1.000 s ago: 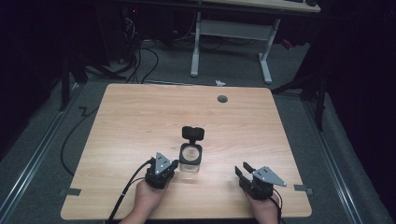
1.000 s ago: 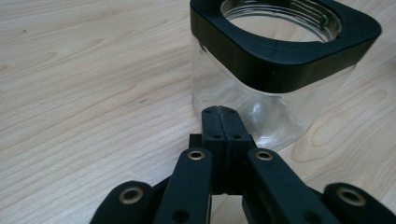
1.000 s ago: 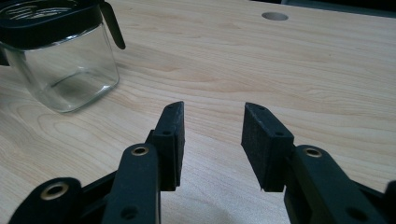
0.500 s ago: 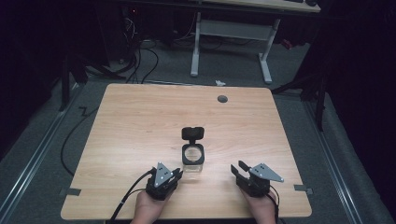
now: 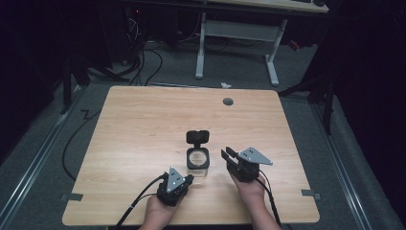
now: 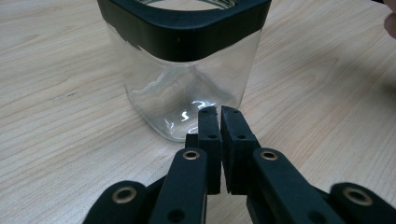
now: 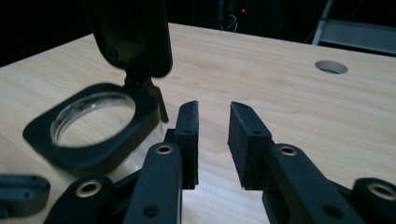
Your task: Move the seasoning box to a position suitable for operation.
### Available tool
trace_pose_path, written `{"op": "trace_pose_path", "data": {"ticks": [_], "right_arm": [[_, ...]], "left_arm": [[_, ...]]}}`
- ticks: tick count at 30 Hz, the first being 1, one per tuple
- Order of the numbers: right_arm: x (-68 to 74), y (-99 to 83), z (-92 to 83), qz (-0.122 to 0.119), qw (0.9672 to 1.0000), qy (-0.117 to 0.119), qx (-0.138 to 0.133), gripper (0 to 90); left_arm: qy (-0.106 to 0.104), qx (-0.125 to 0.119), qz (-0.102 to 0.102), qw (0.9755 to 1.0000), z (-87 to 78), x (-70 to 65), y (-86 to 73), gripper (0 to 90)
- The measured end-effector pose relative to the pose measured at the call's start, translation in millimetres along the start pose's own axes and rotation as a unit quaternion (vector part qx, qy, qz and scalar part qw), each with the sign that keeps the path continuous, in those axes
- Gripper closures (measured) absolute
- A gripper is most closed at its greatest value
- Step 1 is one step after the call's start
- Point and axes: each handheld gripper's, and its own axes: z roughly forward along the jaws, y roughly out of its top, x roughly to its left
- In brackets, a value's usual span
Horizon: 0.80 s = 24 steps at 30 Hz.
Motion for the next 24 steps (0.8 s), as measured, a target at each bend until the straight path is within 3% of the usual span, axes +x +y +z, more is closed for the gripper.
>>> {"op": "trace_pose_path", "data": {"ticks": [4,9,17,20,24], "right_arm": [[1.6,9.6,8.0,-0.002,1.0000,0.001,-0.007,82.2],[1.4,20.8,13.7,0.000,0.9999,0.001,-0.014,90.0],[4.5,42.5,18.5,-0.006,0.9996,0.005,-0.026,90.0],[5.7,52.6,22.0,-0.007,0.9994,0.006,-0.033,90.0],[8.3,65.3,26.7,-0.006,0.9992,0.007,-0.040,90.0]], "left_arm": [[0.003,0.002,0.009,1.0000,3.2,-0.9,-1.0,88.2],[0.011,0.001,0.006,0.9999,6.5,2.1,0.8,89.2],[0.014,-0.006,-0.004,0.9999,7.1,4.1,2.4,89.7],[0.011,-0.010,-0.016,0.9998,5.8,6.0,4.4,89.8],[0.011,-0.009,-0.015,0.9998,5.7,5.7,4.0,90.0]]}}
